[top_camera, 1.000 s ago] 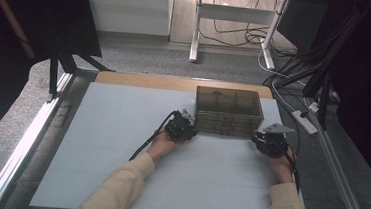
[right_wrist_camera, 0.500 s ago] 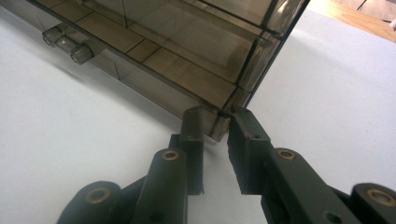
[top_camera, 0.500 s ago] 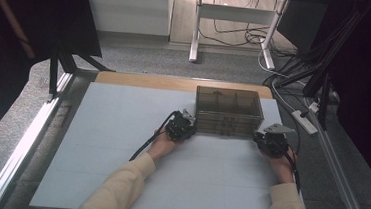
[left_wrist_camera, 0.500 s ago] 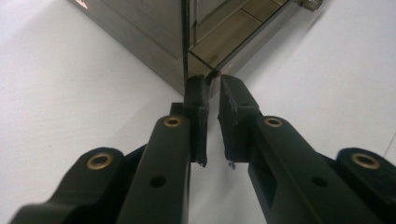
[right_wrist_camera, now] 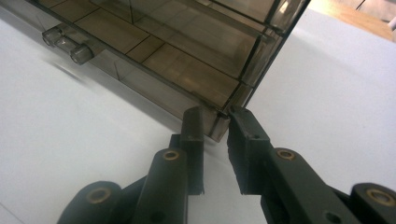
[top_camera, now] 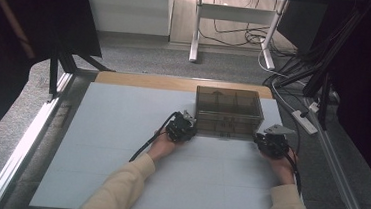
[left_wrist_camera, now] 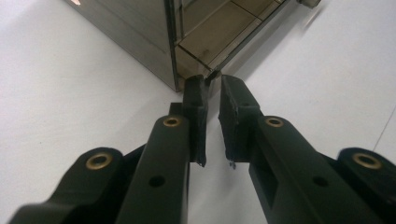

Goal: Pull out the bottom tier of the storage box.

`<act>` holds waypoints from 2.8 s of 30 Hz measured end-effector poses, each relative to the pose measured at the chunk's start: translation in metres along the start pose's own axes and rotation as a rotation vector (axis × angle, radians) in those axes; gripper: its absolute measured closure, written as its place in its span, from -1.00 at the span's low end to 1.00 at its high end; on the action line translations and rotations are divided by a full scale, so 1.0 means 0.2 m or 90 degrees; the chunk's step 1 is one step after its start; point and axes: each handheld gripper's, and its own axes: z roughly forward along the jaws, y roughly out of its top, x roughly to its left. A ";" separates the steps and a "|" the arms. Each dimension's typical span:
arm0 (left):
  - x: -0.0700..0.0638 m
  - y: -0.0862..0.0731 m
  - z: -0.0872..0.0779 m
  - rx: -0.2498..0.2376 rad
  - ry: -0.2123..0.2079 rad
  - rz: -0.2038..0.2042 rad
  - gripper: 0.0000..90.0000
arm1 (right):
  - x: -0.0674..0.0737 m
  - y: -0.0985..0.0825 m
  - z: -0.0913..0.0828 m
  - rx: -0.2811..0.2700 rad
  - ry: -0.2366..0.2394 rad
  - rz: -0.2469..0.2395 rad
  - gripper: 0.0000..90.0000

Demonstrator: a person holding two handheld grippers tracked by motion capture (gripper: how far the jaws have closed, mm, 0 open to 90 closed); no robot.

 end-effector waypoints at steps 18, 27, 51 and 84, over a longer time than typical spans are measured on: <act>-0.03 -0.03 -0.02 0.000 -0.001 0.005 0.78 | 0.03 -0.01 -0.04 0.004 -0.003 -0.009 0.69; -0.05 -0.04 -0.03 0.003 0.000 0.010 0.78 | 0.04 -0.02 -0.05 0.010 -0.009 -0.014 0.69; -0.08 -0.06 -0.05 0.009 -0.004 0.020 0.80 | 0.07 -0.03 -0.09 0.009 -0.005 -0.008 0.70; -0.13 -0.11 -0.06 0.011 -0.011 0.026 0.79 | 0.09 -0.07 -0.14 0.011 0.008 -0.007 0.74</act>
